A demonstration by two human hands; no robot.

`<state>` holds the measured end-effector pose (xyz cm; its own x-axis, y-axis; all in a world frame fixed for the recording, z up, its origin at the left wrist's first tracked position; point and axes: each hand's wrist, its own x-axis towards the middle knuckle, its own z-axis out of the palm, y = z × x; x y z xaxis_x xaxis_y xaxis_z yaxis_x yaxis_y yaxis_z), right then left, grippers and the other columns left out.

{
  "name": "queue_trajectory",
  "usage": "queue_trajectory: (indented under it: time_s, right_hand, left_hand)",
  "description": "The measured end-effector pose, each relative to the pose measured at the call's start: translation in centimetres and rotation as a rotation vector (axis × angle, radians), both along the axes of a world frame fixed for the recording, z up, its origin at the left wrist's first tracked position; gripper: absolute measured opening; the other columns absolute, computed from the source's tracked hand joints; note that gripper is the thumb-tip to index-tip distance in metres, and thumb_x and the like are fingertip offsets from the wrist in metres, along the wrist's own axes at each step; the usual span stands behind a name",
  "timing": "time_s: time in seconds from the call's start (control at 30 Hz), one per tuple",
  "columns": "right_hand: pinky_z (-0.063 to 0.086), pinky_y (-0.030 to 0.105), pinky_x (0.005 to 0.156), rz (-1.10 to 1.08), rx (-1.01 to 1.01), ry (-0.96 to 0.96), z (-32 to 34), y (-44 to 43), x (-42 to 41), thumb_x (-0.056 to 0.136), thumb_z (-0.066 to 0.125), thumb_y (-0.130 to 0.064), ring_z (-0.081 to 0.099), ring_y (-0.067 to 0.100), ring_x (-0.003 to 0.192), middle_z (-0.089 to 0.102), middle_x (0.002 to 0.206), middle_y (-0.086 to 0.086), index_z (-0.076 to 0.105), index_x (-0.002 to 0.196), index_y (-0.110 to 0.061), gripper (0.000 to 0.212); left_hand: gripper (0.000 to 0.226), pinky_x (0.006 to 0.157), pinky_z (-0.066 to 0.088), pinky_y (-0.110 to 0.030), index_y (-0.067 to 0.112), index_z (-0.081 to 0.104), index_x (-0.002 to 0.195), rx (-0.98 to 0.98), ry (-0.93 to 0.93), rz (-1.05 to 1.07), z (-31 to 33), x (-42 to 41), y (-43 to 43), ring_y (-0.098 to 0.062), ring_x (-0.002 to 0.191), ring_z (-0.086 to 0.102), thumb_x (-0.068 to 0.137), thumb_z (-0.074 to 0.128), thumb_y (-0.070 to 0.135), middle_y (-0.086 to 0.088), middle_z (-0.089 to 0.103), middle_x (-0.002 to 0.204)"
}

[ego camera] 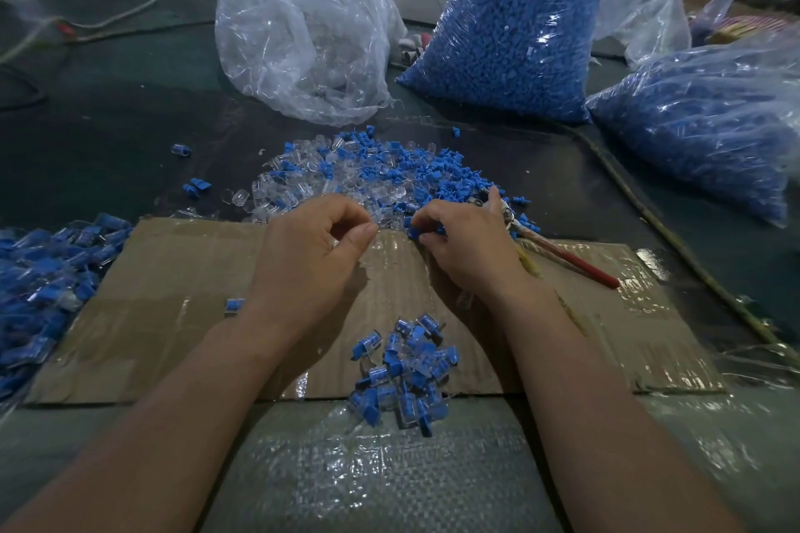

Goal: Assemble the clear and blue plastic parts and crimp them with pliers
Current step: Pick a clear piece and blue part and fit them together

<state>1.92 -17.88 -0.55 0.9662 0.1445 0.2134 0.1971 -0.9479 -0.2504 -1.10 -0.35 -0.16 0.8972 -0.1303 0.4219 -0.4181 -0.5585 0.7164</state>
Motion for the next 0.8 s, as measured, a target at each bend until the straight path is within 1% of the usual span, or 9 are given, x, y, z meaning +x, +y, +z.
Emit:
queue_trajectory:
  time_s: [0.13,0.2,0.3,0.47,0.53,0.57,0.63,0.7,0.8]
  right_hand:
    - [-0.01,0.045,0.111,0.016,-0.013,0.005,-0.1,0.0,0.0,0.092,0.052,-0.019,0.056,0.012,0.1,0.065,0.103,-0.008,0.061,0.101,-0.026,0.014]
    - [-0.01,0.045,0.111,0.031,0.004,0.011,-0.1,-0.1,0.0,0.091,0.055,-0.028,0.056,0.01,0.099,0.064,0.102,-0.009,0.06,0.099,-0.026,0.01]
    - [-0.009,0.045,0.111,0.046,0.013,0.017,-0.2,0.1,0.0,0.087,0.057,-0.04,0.054,0.007,0.093,0.064,0.098,-0.011,0.058,0.096,-0.027,0.016]
    - [-0.009,0.04,0.111,0.078,0.033,-0.042,-0.2,0.2,-0.1,0.09,0.055,-0.033,0.057,0.009,0.085,0.065,0.091,-0.008,0.06,0.093,-0.023,0.012]
    - [-0.001,0.036,0.112,0.079,0.085,-0.092,-0.1,0.1,-0.2,0.092,0.051,-0.028,0.056,0.009,0.081,0.065,0.09,-0.006,0.063,0.093,-0.02,0.014]
    - [0.01,0.034,0.111,0.076,0.13,-0.124,0.0,0.1,-0.3,0.092,0.052,-0.025,0.055,0.009,0.079,0.065,0.088,-0.006,0.065,0.092,-0.018,0.015]
    - [0.037,0.03,0.091,0.063,0.251,-0.199,0.5,0.0,-0.7,0.089,0.057,-0.022,0.05,0.006,0.077,0.059,0.081,-0.007,0.068,0.09,-0.015,0.013]
    - [0.043,0.021,0.07,0.045,0.387,-0.255,1.1,0.2,-1.3,0.085,0.063,-0.02,0.05,0.005,0.072,0.056,0.076,-0.009,0.07,0.088,-0.013,0.01]
    - [0.048,0.014,0.064,0.035,0.554,-0.24,1.4,0.6,-2.4,0.085,0.064,-0.016,0.055,0.001,0.065,0.056,0.07,-0.016,0.069,0.091,-0.011,0.01]
  left_hand:
    - [0.012,0.063,0.037,-0.001,0.025,0.057,0.08,-0.001,0.019,-0.002,0.1,-0.2,-0.1,0.008,0.064,0.05,0.086,0.061,0.015,0.017,0.053,0.072]
    - [0.012,0.064,0.037,0.0,0.025,0.057,0.08,0.007,0.021,0.001,0.3,-0.3,-0.2,0.006,0.063,0.048,0.086,0.061,0.014,0.017,0.052,0.072]
    - [0.012,0.065,0.037,0.0,0.025,0.057,0.08,0.004,0.029,0.005,0.4,-0.4,-0.1,0.006,0.065,0.049,0.086,0.061,0.015,0.018,0.052,0.072]
    - [0.013,0.065,0.036,0.003,0.025,0.062,0.089,-0.086,0.056,-0.004,0.5,-0.3,-0.1,0.021,0.072,0.049,0.086,0.061,0.013,0.019,0.055,0.077]
    - [0.018,0.065,0.035,0.005,0.025,0.063,0.099,-0.134,0.073,0.0,0.6,-0.3,0.0,0.024,0.073,0.048,0.087,0.059,0.012,0.022,0.053,0.081]
    - [0.019,0.065,0.035,0.005,0.026,0.063,0.099,-0.154,0.081,0.004,0.7,-0.2,0.0,0.025,0.073,0.048,0.087,0.059,0.012,0.022,0.053,0.081]
    - [0.018,0.063,0.037,0.003,0.03,0.063,0.09,-0.203,0.109,0.008,0.8,-0.2,0.1,0.02,0.07,0.051,0.087,0.058,0.012,0.02,0.055,0.079]
    - [0.021,0.061,0.043,-0.002,0.031,0.058,0.079,-0.247,0.161,0.012,0.8,-0.1,0.1,0.01,0.065,0.056,0.088,0.057,0.011,0.013,0.06,0.076]
    - [0.016,0.056,0.048,-0.008,0.022,0.058,0.077,-0.386,0.258,-0.02,1.0,0.0,0.0,0.003,0.059,0.06,0.088,0.056,0.01,0.002,0.065,0.073]
